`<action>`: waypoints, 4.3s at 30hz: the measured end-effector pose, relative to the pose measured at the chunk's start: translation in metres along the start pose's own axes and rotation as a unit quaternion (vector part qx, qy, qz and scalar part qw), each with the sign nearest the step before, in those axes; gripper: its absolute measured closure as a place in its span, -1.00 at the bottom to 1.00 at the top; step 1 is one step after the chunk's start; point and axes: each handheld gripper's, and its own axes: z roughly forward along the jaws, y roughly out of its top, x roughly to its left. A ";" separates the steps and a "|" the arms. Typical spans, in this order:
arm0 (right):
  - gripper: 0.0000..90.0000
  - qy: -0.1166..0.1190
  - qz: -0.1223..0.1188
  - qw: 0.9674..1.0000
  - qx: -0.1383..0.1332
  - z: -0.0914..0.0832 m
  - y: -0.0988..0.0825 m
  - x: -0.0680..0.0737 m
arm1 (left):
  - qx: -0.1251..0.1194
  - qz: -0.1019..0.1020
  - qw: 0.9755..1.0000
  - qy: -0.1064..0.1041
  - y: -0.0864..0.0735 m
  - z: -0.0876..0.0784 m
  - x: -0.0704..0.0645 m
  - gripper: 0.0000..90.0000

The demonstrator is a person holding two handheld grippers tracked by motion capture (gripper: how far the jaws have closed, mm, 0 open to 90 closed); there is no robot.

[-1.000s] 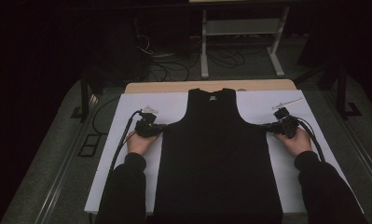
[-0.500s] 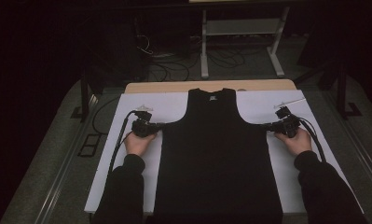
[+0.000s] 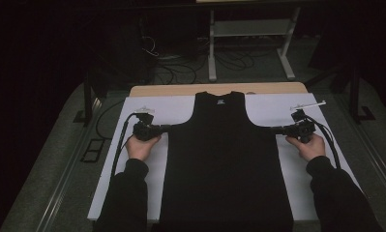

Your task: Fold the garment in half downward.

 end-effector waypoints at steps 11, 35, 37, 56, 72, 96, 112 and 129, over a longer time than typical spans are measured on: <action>0.85 0.033 0.017 0.999 -0.033 -0.016 -0.003 0.008 | -0.012 -0.009 1.000 -0.017 0.001 -0.012 -0.011 0.92; 0.85 0.019 0.017 0.997 -0.067 -0.041 -0.016 0.014 | -0.027 -0.029 0.999 -0.026 -0.012 -0.037 -0.011 0.91; 0.85 0.018 0.020 0.997 -0.069 -0.042 -0.017 0.014 | -0.027 -0.030 0.999 -0.025 -0.014 -0.038 -0.011 0.91; 0.85 0.021 0.025 0.997 -0.071 -0.056 -0.035 0.027 | -0.025 -0.031 0.999 -0.033 -0.030 -0.057 -0.025 0.91; 0.85 0.027 0.027 0.997 -0.062 -0.062 -0.048 0.034 | -0.009 -0.025 0.999 -0.041 -0.040 -0.065 -0.033 0.91; 0.84 0.038 0.044 0.998 -0.008 -0.061 -0.074 0.035 | 0.061 -0.019 0.996 -0.066 -0.061 -0.062 -0.039 0.91; 0.84 0.054 0.057 0.997 0.027 -0.061 -0.088 0.040 | 0.094 -0.015 0.993 -0.075 -0.072 -0.064 -0.045 0.91; 0.84 0.062 0.065 0.995 0.040 -0.063 -0.099 0.044 | 0.097 -0.022 0.992 -0.079 -0.076 -0.070 -0.045 0.91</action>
